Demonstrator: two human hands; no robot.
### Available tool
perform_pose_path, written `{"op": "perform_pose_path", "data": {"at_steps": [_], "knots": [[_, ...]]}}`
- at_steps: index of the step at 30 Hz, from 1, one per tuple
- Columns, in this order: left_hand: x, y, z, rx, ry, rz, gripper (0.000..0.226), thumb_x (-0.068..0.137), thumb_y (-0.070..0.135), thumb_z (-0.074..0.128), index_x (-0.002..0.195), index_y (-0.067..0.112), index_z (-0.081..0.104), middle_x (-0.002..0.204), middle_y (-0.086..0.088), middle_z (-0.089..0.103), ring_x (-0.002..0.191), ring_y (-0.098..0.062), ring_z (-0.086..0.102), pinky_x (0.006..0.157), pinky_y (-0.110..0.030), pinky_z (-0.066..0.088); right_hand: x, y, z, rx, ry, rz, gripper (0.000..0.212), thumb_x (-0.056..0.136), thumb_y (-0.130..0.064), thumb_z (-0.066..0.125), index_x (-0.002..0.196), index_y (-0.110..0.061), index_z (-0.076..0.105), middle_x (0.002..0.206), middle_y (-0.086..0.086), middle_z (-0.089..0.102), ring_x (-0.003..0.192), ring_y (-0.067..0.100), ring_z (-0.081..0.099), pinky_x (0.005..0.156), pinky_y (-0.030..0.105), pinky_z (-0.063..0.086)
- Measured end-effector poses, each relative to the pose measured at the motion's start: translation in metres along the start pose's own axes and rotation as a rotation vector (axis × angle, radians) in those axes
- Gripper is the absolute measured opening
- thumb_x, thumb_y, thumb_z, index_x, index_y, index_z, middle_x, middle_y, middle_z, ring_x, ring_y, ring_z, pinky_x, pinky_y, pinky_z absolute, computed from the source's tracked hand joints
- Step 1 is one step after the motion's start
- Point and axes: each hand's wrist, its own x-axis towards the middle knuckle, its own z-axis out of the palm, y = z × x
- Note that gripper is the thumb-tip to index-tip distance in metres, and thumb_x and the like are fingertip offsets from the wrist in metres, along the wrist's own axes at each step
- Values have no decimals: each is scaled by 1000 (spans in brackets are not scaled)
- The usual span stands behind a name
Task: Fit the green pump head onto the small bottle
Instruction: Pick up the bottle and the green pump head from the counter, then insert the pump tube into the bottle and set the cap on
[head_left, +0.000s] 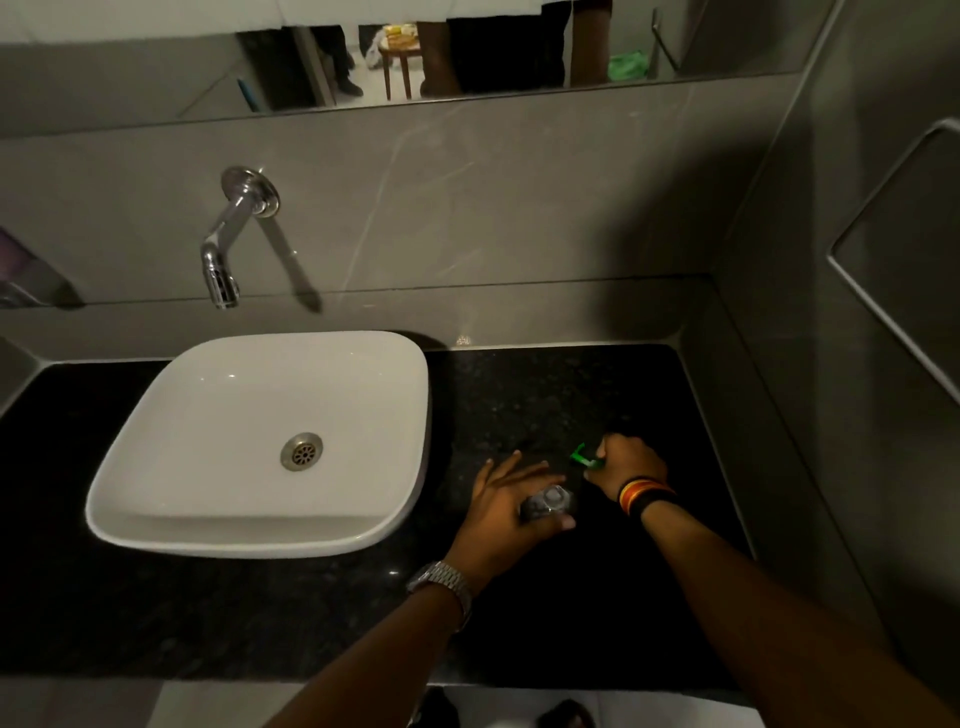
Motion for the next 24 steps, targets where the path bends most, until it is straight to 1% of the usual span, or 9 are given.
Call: {"op": "perform_pose_path", "data": {"at_steps": [2,4,6,9,11,14,16,20,24], "knots": [[-1,1,0,-55,-20,-38,56,78,68,75,130,58,59,140,41,44,140,28,5,114,-12,-13,-3,1,0,33,30,-17,36,78,-32,73,110,-18,68,116,11,71,108,32,67,88,37,55],[-1,2,-1,-88,-37,-71,56,76,70,75,129,59,60,143,39,44,145,18,11,118,-21,-9,-9,-1,-9,131,93,-54,41,80,-33,73,116,-15,68,117,14,71,109,34,66,90,39,55],[0,2,-2,-106,-46,-93,58,75,70,76,129,58,60,147,34,45,148,8,13,120,-30,-5,-19,-3,-27,292,187,-123,35,84,-34,71,112,-14,72,111,15,71,105,35,67,89,41,55],[-1,4,-2,-122,-63,-114,57,76,69,76,130,57,61,149,33,44,148,6,13,121,-34,-5,-50,-2,-60,595,299,-227,28,85,-42,69,100,-19,74,99,4,72,92,20,68,82,36,55],[-2,6,-3,-149,-77,-124,57,76,69,76,130,57,61,151,31,44,148,5,12,121,-35,-5,-78,-1,-79,771,309,-317,28,85,-43,69,101,-21,73,98,-4,73,91,10,69,81,27,55],[-3,7,-4,-168,-81,-126,57,77,65,78,131,52,63,154,27,44,149,4,12,122,-36,-6,-115,-4,-86,1014,259,-415,26,86,-29,73,110,-19,72,109,-3,74,102,12,71,87,30,55],[-3,10,-5,-154,-77,-126,57,78,60,80,132,47,65,156,23,44,150,1,11,123,-38,-7,-130,-9,-83,1018,254,-435,26,87,-27,72,113,-21,71,113,-5,73,104,9,69,87,29,54],[-3,17,-9,-137,-94,-127,56,80,54,81,133,43,66,160,16,42,155,-8,10,123,-41,-9,-140,-14,-72,820,346,-464,21,87,-34,69,108,-32,69,106,-17,68,86,-7,62,72,7,47],[-4,18,-11,-132,-96,-129,57,80,53,81,134,43,65,161,15,41,157,-11,9,122,-41,-10,-139,-15,-55,696,342,-463,20,88,-32,68,107,-30,69,102,-14,65,75,-2,54,65,7,40]]}}
